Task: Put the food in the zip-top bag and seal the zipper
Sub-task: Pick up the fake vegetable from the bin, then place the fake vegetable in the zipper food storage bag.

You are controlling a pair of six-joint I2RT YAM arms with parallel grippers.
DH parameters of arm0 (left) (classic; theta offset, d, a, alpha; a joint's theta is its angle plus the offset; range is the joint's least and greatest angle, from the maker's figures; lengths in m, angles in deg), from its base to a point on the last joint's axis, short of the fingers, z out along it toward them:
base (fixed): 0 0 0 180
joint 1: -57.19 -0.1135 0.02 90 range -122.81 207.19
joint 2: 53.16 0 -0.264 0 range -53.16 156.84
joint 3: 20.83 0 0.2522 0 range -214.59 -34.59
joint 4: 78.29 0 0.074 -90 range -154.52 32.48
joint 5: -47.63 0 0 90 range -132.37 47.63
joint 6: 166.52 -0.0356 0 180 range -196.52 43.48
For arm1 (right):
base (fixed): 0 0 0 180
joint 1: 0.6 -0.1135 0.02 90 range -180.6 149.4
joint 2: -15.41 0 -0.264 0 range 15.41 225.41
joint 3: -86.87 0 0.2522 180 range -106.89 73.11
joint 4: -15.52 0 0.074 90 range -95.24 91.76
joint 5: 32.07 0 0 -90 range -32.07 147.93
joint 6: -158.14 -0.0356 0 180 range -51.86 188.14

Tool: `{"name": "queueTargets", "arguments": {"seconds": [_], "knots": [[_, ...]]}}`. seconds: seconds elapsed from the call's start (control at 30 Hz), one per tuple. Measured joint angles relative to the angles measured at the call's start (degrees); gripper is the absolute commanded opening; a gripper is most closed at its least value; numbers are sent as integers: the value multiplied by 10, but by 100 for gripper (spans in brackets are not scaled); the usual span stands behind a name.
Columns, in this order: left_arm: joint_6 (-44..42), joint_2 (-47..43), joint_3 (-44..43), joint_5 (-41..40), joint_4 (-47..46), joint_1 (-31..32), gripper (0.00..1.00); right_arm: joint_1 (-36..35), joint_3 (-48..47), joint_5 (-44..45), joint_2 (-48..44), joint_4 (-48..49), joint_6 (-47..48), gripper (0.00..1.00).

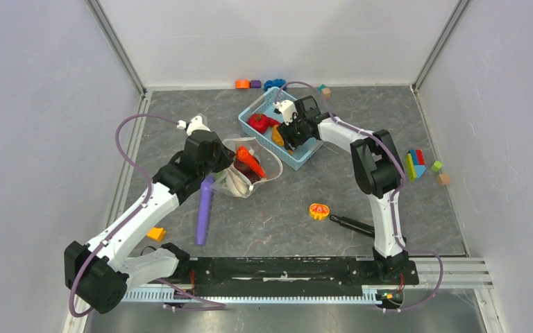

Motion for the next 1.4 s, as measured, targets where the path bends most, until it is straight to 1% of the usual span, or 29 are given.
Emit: {"name": "queueTargets", "arguments": {"seconds": [0.03, 0.13, 0.3, 0.43, 0.53, 0.57, 0.7, 0.77, 0.83, 0.93, 1.0, 1.07, 1.13, 1.2, 1.27, 1.4], "knots": [[0, 0, 0, 0, 0, 0, 2, 0, 0, -1, 0, 0, -4, 37], [0, -2, 0, -1, 1, 0, 2, -1, 0, -4, -2, 3, -17, 24], [0, -10, 0, -4, 2, 0, 2, 0, 30, 10, -44, 21, -35, 11], [0, -14, 0, -6, 2, 0, 2, 2, 92, 21, -115, 38, -46, 8], [0, -14, 0, -5, 2, 0, 2, 2, 147, 14, -194, 70, -54, 4], [0, -14, 0, -5, 2, 0, 2, 2, 167, 8, -223, 84, -56, 2], [0, -14, 0, -5, 2, 0, 2, 2, 249, -34, -341, 148, -64, 0], [0, -14, 0, -5, 2, 0, 2, 2, 282, -70, -391, 185, -68, 0], [0, -14, 0, -3, 1, 0, 2, 1, 320, -127, -443, 227, -69, 0], [0, -13, 0, -2, 1, 0, 2, -7, 359, -198, -494, 264, -64, 0], [0, -11, 0, -1, 1, 0, 2, -28, 380, -241, -524, 273, -44, 0], [0, -10, 0, 0, 1, 0, 2, -53, 389, -259, -539, 272, -21, 0], [0, -9, 0, 1, 1, 0, 2, -94, 396, -264, -550, 263, 13, 0], [0, -8, 0, 5, 1, 0, 2, -131, 396, -250, -552, 254, 31, 0], [0, -8, 0, 10, 1, 0, 2, -161, 396, -222, -551, 249, 31, 0], [0, -7, 0, 14, 1, 0, 2, -183, 396, -146, -540, 255, 4, 0]]}}
